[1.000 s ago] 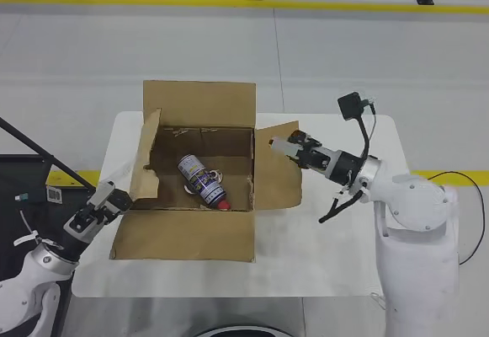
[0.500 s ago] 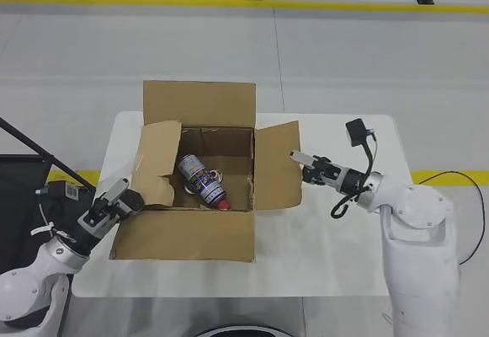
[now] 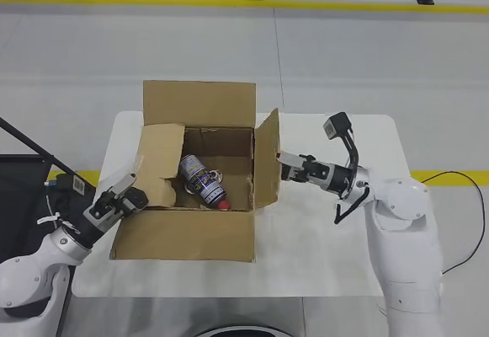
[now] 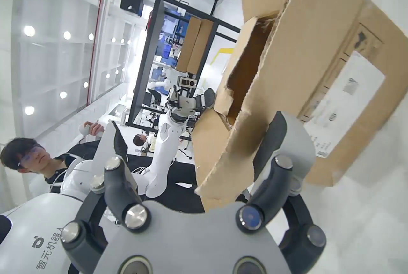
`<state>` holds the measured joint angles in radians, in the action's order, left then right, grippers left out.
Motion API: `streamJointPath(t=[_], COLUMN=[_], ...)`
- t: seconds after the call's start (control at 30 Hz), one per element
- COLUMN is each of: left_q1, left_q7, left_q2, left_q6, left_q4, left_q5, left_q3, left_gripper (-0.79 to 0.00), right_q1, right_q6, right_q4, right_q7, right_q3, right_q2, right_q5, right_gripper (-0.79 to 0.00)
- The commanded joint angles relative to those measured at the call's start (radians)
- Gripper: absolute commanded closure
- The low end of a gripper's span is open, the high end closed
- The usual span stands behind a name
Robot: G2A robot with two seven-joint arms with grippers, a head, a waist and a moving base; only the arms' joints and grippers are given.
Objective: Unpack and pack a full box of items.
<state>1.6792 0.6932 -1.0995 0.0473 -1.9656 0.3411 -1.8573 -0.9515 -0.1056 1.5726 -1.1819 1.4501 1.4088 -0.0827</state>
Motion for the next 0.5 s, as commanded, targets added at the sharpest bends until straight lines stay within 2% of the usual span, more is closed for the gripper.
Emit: streamJointPath(t=[0.0, 0.47], left_q1=[-0.017, -0.083], left_q7=[0.010, 0.010], left_q2=[0.002, 0.008], left_q6=[-0.018, -0.048], left_q4=[0.010, 0.068], left_q5=[-0.003, -0.019], left_q3=[0.006, 0.046], left_gripper=[-0.785, -0.785], right_q1=[0.025, 0.218], right_q6=[-0.025, -0.108], right_q4=[-0.027, -0.283], right_q7=[0.005, 0.046], right_q3=[-0.032, -0.314], right_q2=[0.002, 0.040], right_q5=[-0.030, -0.089], right_gripper=[-0.785, -0.785])
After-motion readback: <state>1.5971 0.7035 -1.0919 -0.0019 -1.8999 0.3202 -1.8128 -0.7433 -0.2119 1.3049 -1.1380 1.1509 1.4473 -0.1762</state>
